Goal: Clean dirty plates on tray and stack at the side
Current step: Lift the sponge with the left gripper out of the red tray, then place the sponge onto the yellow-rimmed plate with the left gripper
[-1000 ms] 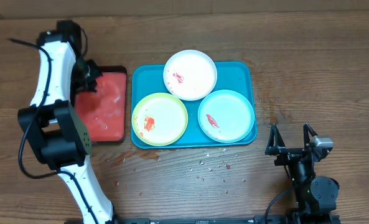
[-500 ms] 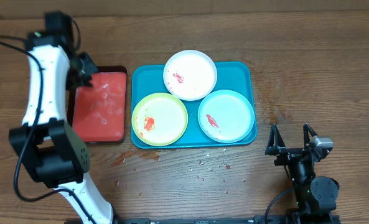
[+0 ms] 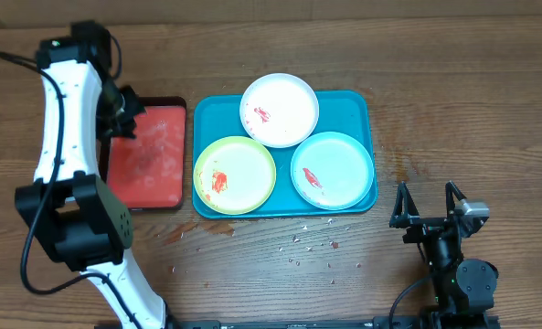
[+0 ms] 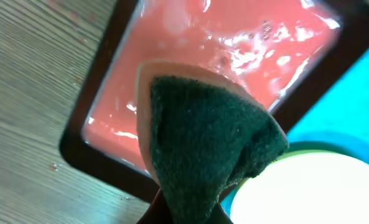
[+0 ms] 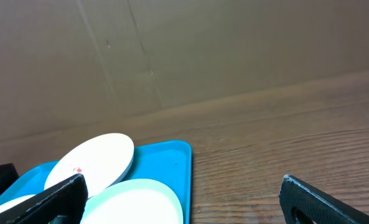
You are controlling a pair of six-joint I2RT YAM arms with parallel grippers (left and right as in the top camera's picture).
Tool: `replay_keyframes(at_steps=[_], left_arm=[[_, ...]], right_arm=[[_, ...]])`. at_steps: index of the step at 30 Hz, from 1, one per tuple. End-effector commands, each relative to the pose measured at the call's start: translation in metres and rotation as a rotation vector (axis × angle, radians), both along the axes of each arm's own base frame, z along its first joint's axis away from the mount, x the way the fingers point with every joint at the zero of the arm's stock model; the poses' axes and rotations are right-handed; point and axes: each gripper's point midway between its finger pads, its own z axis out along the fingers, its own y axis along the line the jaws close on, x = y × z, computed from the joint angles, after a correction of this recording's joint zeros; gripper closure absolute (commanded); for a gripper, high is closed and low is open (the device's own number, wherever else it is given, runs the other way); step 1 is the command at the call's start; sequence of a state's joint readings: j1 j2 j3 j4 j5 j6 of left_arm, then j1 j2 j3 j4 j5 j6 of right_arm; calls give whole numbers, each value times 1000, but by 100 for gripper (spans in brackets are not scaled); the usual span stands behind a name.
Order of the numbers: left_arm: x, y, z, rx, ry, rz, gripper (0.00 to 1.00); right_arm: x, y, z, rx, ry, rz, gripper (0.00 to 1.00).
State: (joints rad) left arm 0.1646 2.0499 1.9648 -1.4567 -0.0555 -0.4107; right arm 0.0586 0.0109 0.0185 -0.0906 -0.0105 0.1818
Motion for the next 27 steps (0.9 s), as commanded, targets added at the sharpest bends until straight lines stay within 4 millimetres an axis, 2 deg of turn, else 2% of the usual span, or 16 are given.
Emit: replay_keyframes(at_steps=[1, 5, 6, 8, 11, 13, 16, 18, 21, 24, 26, 27], left_arm=[[-7, -6, -7, 27, 29, -42, 96], [-10, -10, -70, 40, 47, -61, 96], [-15, -12, -82, 28, 64, -62, 96], [-23, -13, -89, 12, 87, -59, 96], [-21, -9, -70, 12, 91, -49, 96], [-17, -8, -40, 8, 81, -44, 96], [-16, -14, -4, -24, 63, -46, 96], [-16, -30, 21, -91, 36, -91, 96], [-13, -71, 47, -225, -34, -253, 96], [-23, -109, 56, -293, -32, -382, 96], [-36, -138, 53, -302, 19, -458, 96], [-39, -145, 51, -304, 31, -478, 96]], right_arm=[[0, -3, -2, -7, -5, -15, 0], [0, -3, -2, -7, -4, -15, 0], [0, -3, -2, -7, -5, -15, 0], [0, -3, -2, -7, -5, -15, 0], [0, -3, -2, -7, -5, -15, 0], [0, -3, -2, -7, -4, -15, 0], [0, -3, -2, -7, -5, -15, 0], [0, -3, -2, -7, -4, -15, 0], [0, -3, -2, -7, -4, -15, 0], [0, -3, -2, -7, -5, -15, 0], [0, -3, -2, -7, -4, -15, 0], [0, -3, -2, -7, -5, -15, 0]])
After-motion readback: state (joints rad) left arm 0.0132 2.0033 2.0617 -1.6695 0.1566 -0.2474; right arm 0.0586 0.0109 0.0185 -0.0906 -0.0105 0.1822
